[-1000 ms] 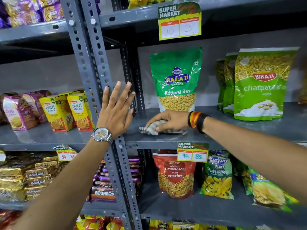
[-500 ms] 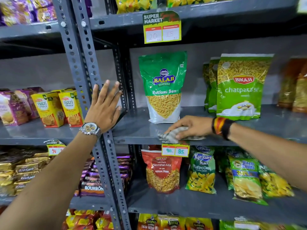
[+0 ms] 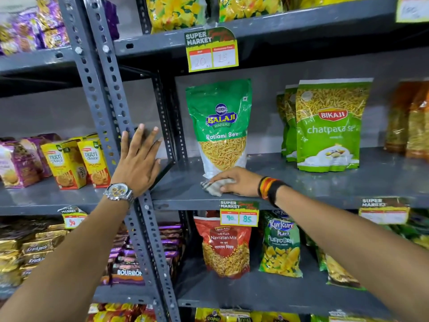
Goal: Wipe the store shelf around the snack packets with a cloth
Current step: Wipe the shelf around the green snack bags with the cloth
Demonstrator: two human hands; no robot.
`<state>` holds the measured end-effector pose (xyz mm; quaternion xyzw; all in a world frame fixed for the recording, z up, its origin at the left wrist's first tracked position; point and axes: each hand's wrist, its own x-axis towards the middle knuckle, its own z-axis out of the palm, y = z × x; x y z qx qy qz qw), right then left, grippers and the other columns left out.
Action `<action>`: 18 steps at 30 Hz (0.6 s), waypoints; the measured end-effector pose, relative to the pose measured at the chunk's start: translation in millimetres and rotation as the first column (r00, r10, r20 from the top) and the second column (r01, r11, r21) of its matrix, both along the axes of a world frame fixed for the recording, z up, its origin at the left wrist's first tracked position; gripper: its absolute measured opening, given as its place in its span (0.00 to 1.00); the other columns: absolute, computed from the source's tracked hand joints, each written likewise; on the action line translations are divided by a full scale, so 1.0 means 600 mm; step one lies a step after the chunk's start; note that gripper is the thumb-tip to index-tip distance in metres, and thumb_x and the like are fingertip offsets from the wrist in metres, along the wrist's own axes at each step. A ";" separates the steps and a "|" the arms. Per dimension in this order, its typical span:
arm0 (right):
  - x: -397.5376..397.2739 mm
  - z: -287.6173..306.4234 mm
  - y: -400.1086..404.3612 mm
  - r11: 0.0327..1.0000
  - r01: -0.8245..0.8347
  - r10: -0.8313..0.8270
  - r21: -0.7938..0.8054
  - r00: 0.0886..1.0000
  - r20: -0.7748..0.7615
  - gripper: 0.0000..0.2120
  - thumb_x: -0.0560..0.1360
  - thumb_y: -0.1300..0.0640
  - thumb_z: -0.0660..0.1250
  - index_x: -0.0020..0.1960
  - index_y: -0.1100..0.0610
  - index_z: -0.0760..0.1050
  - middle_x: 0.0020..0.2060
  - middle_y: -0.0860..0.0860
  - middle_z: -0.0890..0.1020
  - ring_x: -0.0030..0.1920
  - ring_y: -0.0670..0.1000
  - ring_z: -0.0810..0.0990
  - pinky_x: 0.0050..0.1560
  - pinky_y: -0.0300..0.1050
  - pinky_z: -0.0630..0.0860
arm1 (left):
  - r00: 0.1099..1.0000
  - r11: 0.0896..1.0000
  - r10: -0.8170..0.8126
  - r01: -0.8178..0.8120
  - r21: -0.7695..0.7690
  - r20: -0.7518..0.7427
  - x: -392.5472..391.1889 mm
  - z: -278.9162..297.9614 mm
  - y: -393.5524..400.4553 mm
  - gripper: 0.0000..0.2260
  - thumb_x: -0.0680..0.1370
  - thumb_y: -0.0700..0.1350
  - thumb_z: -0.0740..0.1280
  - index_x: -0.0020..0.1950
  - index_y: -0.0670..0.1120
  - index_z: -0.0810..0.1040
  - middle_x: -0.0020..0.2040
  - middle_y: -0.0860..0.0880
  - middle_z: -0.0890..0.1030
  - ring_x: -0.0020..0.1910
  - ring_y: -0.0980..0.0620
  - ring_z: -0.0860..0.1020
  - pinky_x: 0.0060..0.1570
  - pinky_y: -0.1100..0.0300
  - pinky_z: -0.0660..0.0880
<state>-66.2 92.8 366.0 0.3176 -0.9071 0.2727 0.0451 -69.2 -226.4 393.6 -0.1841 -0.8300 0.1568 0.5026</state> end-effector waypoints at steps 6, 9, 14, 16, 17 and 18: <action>0.087 0.044 0.144 0.993 -0.094 0.113 -0.073 0.935 0.335 0.17 0.75 0.60 0.71 0.64 0.54 0.79 0.55 0.49 0.85 0.50 0.41 0.81 0.53 0.32 0.74 | 1.000 1.000 -0.017 0.017 0.019 0.009 -0.002 -0.002 0.001 0.26 0.82 0.51 0.53 0.75 0.38 0.68 0.82 0.44 0.58 0.81 0.38 0.46 0.76 0.34 0.40; 0.061 0.058 0.152 0.981 0.035 0.019 -0.193 0.962 0.274 0.19 0.74 0.59 0.72 0.64 0.52 0.79 0.57 0.48 0.85 0.52 0.42 0.81 0.58 0.36 0.73 | 1.000 0.999 -0.010 0.009 0.038 0.027 -0.004 -0.004 0.002 0.25 0.82 0.51 0.53 0.75 0.39 0.69 0.82 0.45 0.58 0.81 0.39 0.46 0.76 0.33 0.41; 0.026 -0.002 0.104 0.993 0.119 -0.118 -0.014 0.991 0.068 0.16 0.75 0.61 0.70 0.62 0.51 0.80 0.46 0.38 0.85 0.46 0.38 0.81 0.53 0.39 0.78 | 0.996 0.999 -0.039 0.036 0.037 0.082 0.002 0.000 -0.002 0.26 0.82 0.52 0.53 0.75 0.40 0.70 0.82 0.45 0.58 0.81 0.39 0.45 0.75 0.31 0.42; 0.053 0.022 0.121 0.999 0.014 -0.024 0.053 0.982 0.189 0.15 0.76 0.59 0.71 0.62 0.51 0.80 0.46 0.39 0.86 0.42 0.35 0.79 0.49 0.32 0.76 | 0.992 0.996 -0.077 0.072 0.056 0.097 0.005 0.002 -0.002 0.25 0.82 0.53 0.54 0.73 0.41 0.72 0.81 0.44 0.60 0.81 0.38 0.44 0.75 0.31 0.41; 0.067 0.038 0.135 0.997 -0.039 0.020 0.072 0.966 0.259 0.16 0.76 0.58 0.71 0.63 0.51 0.79 0.51 0.43 0.86 0.45 0.37 0.80 0.52 0.33 0.76 | 0.989 0.993 -0.106 0.100 0.066 0.106 0.009 0.002 0.000 0.23 0.82 0.53 0.55 0.71 0.41 0.74 0.80 0.44 0.61 0.81 0.37 0.44 0.75 0.31 0.41; 0.079 0.052 0.152 0.995 -0.069 0.044 0.071 0.951 0.305 0.17 0.75 0.57 0.71 0.64 0.51 0.79 0.54 0.45 0.85 0.48 0.39 0.80 0.55 0.34 0.75 | 0.983 0.989 -0.141 0.134 0.065 0.120 0.014 -0.001 0.007 0.22 0.82 0.53 0.56 0.70 0.42 0.75 0.80 0.43 0.63 0.81 0.37 0.45 0.75 0.31 0.40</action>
